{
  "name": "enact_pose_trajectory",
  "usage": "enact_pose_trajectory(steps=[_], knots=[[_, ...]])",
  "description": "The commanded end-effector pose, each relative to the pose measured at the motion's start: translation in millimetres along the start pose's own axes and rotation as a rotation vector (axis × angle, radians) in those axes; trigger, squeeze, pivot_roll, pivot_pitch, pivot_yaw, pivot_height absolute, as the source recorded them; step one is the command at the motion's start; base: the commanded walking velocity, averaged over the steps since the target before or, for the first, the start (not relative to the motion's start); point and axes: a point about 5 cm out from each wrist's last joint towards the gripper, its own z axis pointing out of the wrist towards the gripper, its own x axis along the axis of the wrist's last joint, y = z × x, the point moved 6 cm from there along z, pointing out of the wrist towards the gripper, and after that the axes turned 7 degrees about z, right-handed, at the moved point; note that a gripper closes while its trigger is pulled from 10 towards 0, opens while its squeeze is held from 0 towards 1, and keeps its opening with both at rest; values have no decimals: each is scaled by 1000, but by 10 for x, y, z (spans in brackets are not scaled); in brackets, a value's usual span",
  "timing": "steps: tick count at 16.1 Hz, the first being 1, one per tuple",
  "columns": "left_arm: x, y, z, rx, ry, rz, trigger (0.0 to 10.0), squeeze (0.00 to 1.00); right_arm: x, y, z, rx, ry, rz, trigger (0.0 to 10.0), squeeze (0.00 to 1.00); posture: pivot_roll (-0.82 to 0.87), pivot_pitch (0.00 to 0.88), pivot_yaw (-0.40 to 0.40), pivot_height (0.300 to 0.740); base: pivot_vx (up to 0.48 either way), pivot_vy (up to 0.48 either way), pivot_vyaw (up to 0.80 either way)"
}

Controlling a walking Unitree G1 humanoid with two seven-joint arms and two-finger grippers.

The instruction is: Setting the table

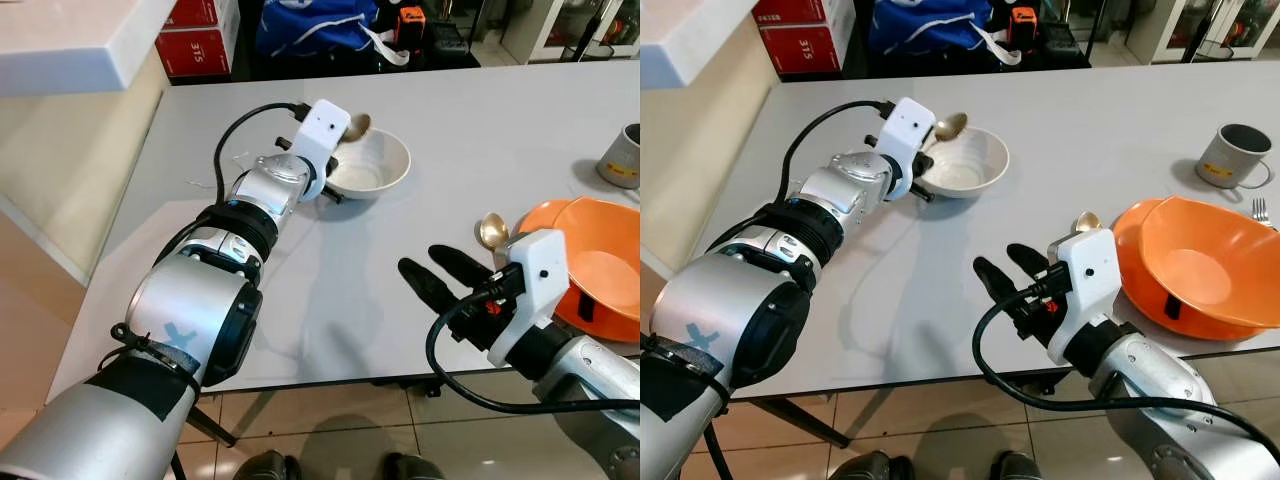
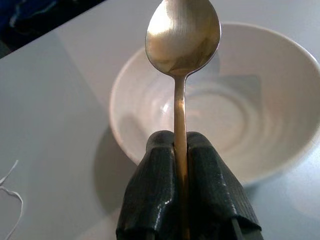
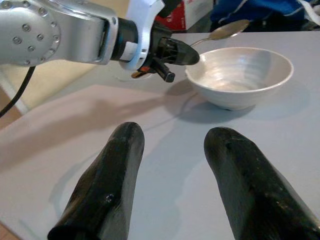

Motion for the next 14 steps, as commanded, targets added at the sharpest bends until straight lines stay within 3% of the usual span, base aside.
enact_pose_trajectory(steps=[1, 9, 14], knots=[[194, -50, -17, 19, 46, 1, 10000, 0, 48, 1, -25, -20, 17, -15, 10000, 0, -157, 148, 73, 740, 0, 0, 0], [142, 67, 17, 17, 35, 45, 10000, 0, -20, -85, -142, -88, 21, 51, 10000, 0, -168, 232, 121, 740, 0, 0, 0], [218, 0, -1, 31, 52, 49, 10000, 0, -69, -242, -162, -25, -6, 82, 10000, 0, -167, 239, 129, 740, 0, 0, 0]])
